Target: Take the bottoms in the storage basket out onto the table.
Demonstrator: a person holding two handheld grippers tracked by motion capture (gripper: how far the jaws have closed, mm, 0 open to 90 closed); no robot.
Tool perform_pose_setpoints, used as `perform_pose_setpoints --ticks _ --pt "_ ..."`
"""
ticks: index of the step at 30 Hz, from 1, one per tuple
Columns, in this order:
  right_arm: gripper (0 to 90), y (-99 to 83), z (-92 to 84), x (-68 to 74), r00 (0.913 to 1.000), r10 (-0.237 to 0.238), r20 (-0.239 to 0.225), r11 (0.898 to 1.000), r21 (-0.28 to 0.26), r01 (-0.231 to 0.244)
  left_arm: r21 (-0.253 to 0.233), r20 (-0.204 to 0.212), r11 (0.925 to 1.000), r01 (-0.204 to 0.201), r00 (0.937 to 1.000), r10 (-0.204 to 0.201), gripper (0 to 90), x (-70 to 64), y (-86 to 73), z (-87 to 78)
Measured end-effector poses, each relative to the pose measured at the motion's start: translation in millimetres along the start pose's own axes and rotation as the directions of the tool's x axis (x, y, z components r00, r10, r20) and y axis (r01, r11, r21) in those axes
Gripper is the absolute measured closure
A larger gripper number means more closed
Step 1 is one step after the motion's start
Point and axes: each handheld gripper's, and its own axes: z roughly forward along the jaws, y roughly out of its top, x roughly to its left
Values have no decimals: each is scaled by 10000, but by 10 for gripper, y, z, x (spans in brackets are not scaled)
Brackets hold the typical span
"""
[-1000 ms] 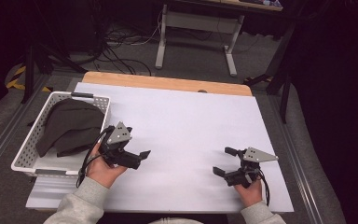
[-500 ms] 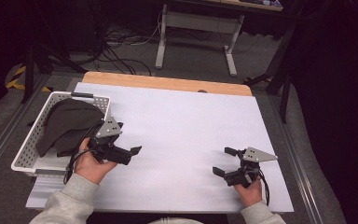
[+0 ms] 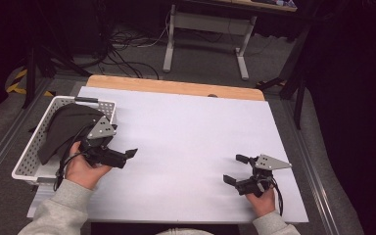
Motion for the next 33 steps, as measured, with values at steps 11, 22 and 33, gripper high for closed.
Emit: perform_pose_setpoints --ticks 11,22,33 --pt "0 2 3 8 10000 -41 -15 10000 2 41 51 -609 9995 310 9977 -306 13 192 -36 -177" --pt "0 2 3 8 10000 -47 -3 10000 8 47 198 -1208 9975 679 9905 -651 9 410 -92 -325" --pt "0 3 2 10 10000 -57 1 10000 -1 57 163 -1711 9947 1016 9804 -974 6 593 -125 -460"
